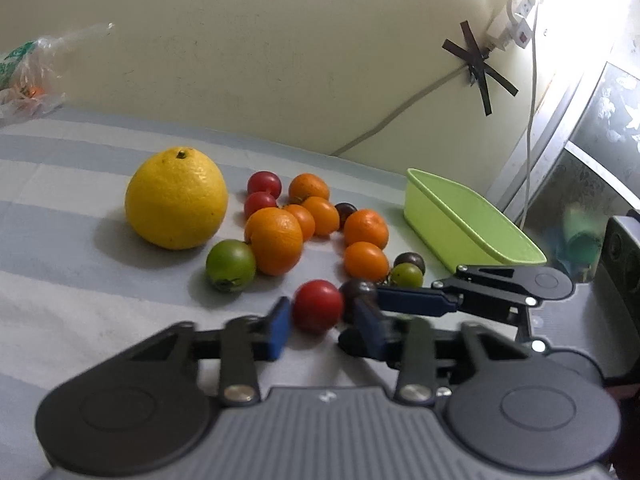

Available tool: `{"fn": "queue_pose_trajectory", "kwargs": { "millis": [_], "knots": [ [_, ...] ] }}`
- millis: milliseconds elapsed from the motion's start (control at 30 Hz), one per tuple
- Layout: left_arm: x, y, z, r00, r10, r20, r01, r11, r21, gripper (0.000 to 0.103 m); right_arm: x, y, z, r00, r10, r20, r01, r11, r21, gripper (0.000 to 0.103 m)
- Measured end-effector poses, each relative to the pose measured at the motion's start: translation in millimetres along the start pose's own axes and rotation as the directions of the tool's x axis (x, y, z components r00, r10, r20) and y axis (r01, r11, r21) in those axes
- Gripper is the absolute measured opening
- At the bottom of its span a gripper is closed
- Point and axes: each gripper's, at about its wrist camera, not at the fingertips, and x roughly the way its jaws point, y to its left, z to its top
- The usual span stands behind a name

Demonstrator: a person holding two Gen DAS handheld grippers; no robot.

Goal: Organize fruits
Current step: 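Grasp a red cherry tomato with the left tool while the right tool grasps a dark plum, then carry both fruits over the green basket and open both tools to drop them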

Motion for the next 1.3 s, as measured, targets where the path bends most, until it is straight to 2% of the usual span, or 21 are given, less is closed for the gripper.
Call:
{"fn": "queue_pose_trajectory", "kwargs": {
  "millis": [67,100,233,367,467,633,700,833,900,967,1033,1167,1233,1300],
  "knots": [
    [-1.3,-0.2,-0.4,1.0,-0.004,0.005,0.004,1.0,-0.01,0.029,-0.7,1.1,-0.3,1.0,-0.001,0.004,0.001,1.0,-0.007,0.033],
    [-3.1,-0.9,-1.0,1.0,-0.003,0.005,0.003,1.0,-0.016,0.028,-2.3,3.0,-0.9,1.0,-0.013,0.006,0.013,1.0,-0.011,0.024],
    [-10.5,-15.8,-3.4,1.0,-0.021,0.01,0.021,1.0,0.0,0.028,-17.3,-2.0,-7.5,0.999,-0.024,0.034,0.022,0.998,0.063,0.024],
    [-7.0,-49.5,8.6,0.995,-0.091,0.027,0.09,0.995,0.04,0.028,-57.2,-5.6,-20.4,0.982,-0.143,0.12,0.13,0.985,0.112,0.024],
    [10.8,-86.7,25.2,0.988,-0.153,0.029,0.15,0.985,0.088,0.028,-84.8,-20.8,-29.4,0.947,-0.271,0.175,0.243,0.956,0.165,0.024],
    [59.9,-137.9,46.5,0.98,-0.197,0.002,0.195,0.974,0.117,0.028,-120.4,-56.5,-45.6,0.854,-0.482,0.196,0.437,0.869,0.232,0.024],
    [78.1,-151.4,49.1,0.985,-0.172,-0.012,0.172,0.976,0.135,0.028,-120.3,-74.4,-52.1,0.839,-0.518,0.166,0.472,0.845,0.252,0.024],
    [103.3,-167.1,44.0,0.994,-0.093,-0.049,0.101,0.98,0.174,0.03,-112.2,-89.9,-60.4,0.838,-0.524,0.153,0.467,0.833,0.296,0.027],
    [102.3,-172.6,40.9,0.997,-0.065,-0.03,0.07,0.976,0.208,0.036,-109.1,-92.2,-63.6,0.831,-0.531,0.164,0.47,0.829,0.305,0.048],
    [97.2,-174.5,39.6,0.999,-0.049,-0.012,0.051,0.974,0.223,0.042,-108.2,-92.1,-67.0,0.826,-0.534,0.179,0.469,0.829,0.304,0.053],
    [87.0,-172.2,41.6,0.999,-0.04,0.014,0.036,0.975,0.22,0.044,-112.8,-95.7,-70.7,0.824,-0.533,0.193,0.455,0.825,0.335,0.053],
    [50.2,-155.1,42.7,0.996,-0.03,0.083,0.015,0.983,0.182,0.044,-138.1,-101.3,-78.3,0.773,-0.58,0.257,0.45,0.787,0.422,0.053],
    [28.8,-144.0,35.2,0.993,0.004,0.118,-0.025,0.983,0.181,0.048,-149.4,-105.4,-83.2,0.743,-0.605,0.286,0.431,0.759,0.488,0.053],
    [11.0,-135.3,25.0,0.99,0.053,0.133,-0.079,0.977,0.199,0.049,-159.7,-114.3,-88.7,0.724,-0.621,0.301,0.39,0.728,0.563,0.053]
  ]
}}
